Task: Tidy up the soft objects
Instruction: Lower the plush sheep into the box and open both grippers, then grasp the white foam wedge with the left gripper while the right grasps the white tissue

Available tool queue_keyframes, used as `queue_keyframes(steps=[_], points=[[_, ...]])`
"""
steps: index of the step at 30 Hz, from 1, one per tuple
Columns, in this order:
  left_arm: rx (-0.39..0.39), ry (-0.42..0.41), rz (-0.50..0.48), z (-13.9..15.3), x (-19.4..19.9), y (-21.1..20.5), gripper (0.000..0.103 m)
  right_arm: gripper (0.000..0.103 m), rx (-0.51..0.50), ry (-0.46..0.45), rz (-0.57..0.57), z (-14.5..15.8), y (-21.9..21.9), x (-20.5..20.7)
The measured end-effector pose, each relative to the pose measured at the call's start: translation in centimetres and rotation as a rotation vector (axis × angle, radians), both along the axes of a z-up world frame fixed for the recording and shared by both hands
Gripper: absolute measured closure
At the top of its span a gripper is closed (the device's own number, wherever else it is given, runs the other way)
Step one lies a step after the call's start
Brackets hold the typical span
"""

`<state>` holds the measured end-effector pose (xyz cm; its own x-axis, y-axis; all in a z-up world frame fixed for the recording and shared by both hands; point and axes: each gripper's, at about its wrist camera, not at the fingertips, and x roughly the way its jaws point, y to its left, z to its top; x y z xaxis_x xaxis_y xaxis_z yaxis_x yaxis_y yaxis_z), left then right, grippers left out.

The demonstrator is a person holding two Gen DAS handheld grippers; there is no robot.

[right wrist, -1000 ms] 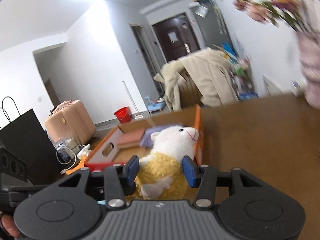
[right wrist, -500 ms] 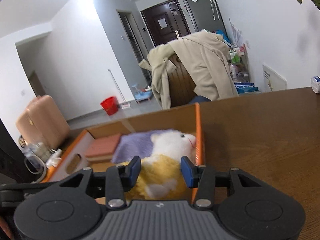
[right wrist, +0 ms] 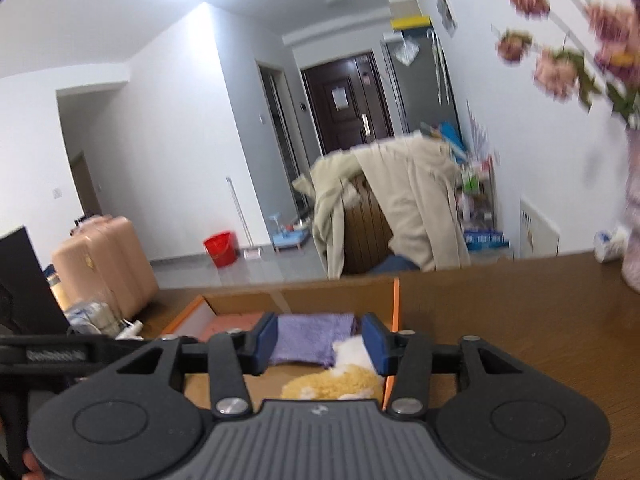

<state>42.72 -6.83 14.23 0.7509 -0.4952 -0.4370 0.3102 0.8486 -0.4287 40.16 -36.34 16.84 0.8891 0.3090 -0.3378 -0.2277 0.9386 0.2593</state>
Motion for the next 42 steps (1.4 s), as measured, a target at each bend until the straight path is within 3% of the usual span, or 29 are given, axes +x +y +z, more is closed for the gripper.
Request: queue_keyframes(steps=[4, 9, 13, 19, 25, 29, 31, 33, 36, 38, 41, 42], points=[[0.032, -0.069, 0.022, 2.2, -5.2, 2.4, 0.022, 0.049, -0.028, -0.052, 0.012, 2.0, 0.3, -4.7], [0.104, -0.133, 0.054, 1.8, -12.0, 4.6, 0.017, 0.04, -0.108, -0.093, 0.035, 2.2, 2.0, -11.1], [0.153, -0.152, 0.081, -0.2, -16.9, 5.9, 0.012, 0.036, -0.17, -0.111, 0.069, 0.3, 4.0, -16.1], [0.201, -0.147, 0.105, -4.5, -23.7, 7.1, 0.007, 0.035, -0.154, -0.006, 0.105, -5.4, 6.2, -21.4], [0.187, -0.109, 0.077, -7.7, -27.2, 6.3, 0.003, 0.035, -0.173, 0.1, 0.086, -9.8, 5.8, -24.2], [0.162, -0.088, -0.024, -9.5, -27.3, 3.1, 0.003, 0.035, -0.167, 0.091, 0.026, -9.8, 3.9, -24.3], [0.175, -0.088, -0.03, -10.5, -26.8, 0.5, 0.004, 0.035, -0.148, 0.086, 0.008, -9.9, 3.0, -24.2], [0.215, -0.12, -0.039, -11.3, -26.7, -2.4, 0.011, 0.035, -0.143, 0.095, 0.002, -10.0, 2.3, -23.8], [0.294, -0.118, -0.065, -12.2, -25.8, -5.8, 0.032, 0.035, -0.133, 0.104, 0.005, -10.2, 1.3, -23.4], [0.309, -0.108, -0.083, -12.4, -25.2, -6.8, 0.063, 0.035, -0.122, 0.11, 0.0, -10.2, 0.6, -22.9], [0.333, -0.086, -0.098, -12.9, -24.7, -6.7, 0.082, 0.035, -0.113, 0.126, 0.012, -10.4, 0.1, -21.5], [0.339, -0.093, -0.105, -12.9, -24.8, -6.3, 0.082, 0.035, -0.111, 0.135, 0.017, -10.5, 0.2, -20.9]])
